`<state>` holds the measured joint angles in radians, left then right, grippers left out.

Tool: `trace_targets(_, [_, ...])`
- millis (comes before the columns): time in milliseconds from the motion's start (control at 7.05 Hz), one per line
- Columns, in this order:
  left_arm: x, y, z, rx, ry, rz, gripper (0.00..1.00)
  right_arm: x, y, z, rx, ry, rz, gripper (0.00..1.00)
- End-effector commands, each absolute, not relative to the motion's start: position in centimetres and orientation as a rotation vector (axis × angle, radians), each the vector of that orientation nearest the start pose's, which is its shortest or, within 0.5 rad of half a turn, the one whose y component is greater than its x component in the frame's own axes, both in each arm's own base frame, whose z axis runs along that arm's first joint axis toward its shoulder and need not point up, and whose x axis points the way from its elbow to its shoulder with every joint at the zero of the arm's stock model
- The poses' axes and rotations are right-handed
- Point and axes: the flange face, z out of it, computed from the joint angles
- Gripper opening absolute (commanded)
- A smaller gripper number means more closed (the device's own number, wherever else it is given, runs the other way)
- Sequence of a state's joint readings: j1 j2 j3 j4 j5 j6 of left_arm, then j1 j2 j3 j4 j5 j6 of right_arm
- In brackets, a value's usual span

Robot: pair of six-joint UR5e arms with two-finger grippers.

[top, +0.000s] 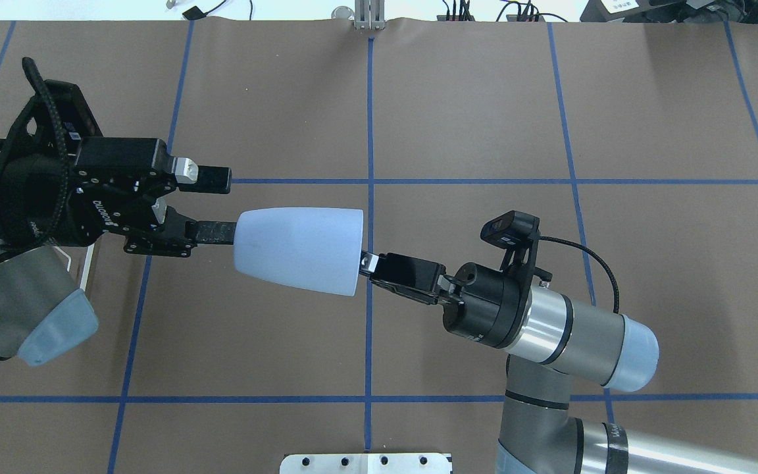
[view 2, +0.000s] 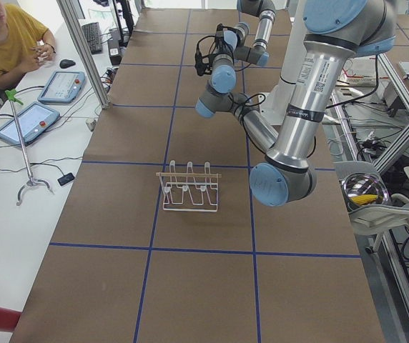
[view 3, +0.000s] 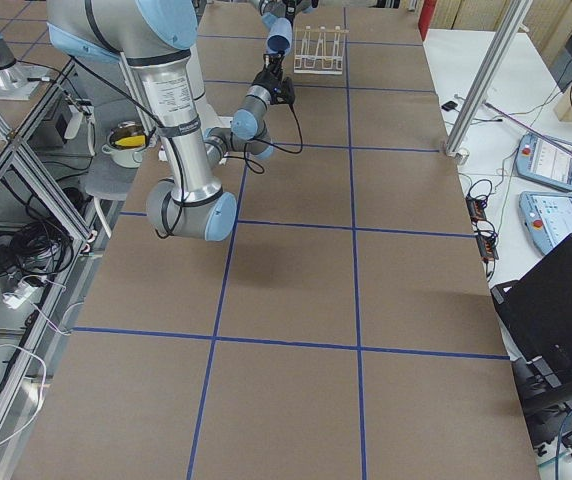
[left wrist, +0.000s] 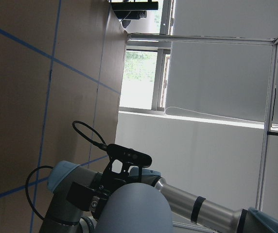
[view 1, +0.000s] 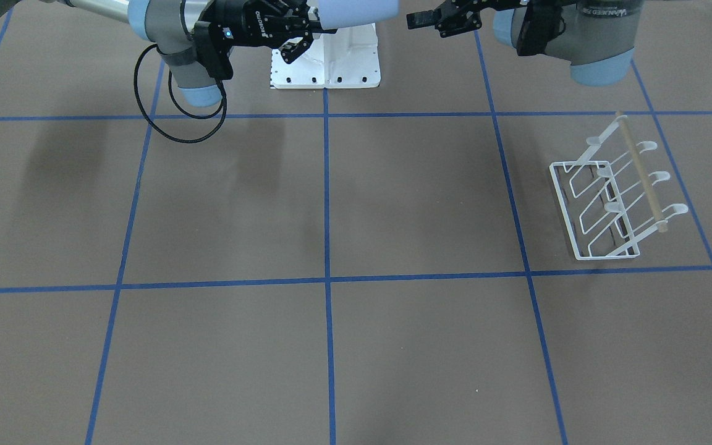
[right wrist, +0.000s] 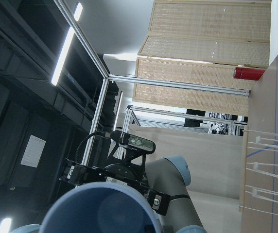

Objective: Hang cup on cup holder
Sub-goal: 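Grasp the cup's open end with the left gripper from the right gripper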

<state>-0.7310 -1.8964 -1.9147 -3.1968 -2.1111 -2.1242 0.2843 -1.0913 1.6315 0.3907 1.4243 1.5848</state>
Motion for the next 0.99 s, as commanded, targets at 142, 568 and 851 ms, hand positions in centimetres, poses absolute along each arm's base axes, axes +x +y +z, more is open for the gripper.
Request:
trace_targets(142, [27.72, -35.19, 19.37, -0.074, 2.171, -0.09, 0.97, -44.95, -28.54, 19.39, 0.406, -2.486, 0.318, 0.0])
trace_targets(568, [28.3, -34.6, 19.2, -0.092, 2.175, -0.073, 0.97, -45.2, -28.73, 19.1, 0.409, -2.473, 0.332, 0.0])
trace_targets(851, [28.35, -34.57, 19.26, -0.088, 2.175, -0.072, 0.8, -45.21, -28.75, 18.79, 0.41, -2.479, 0.334, 0.0])
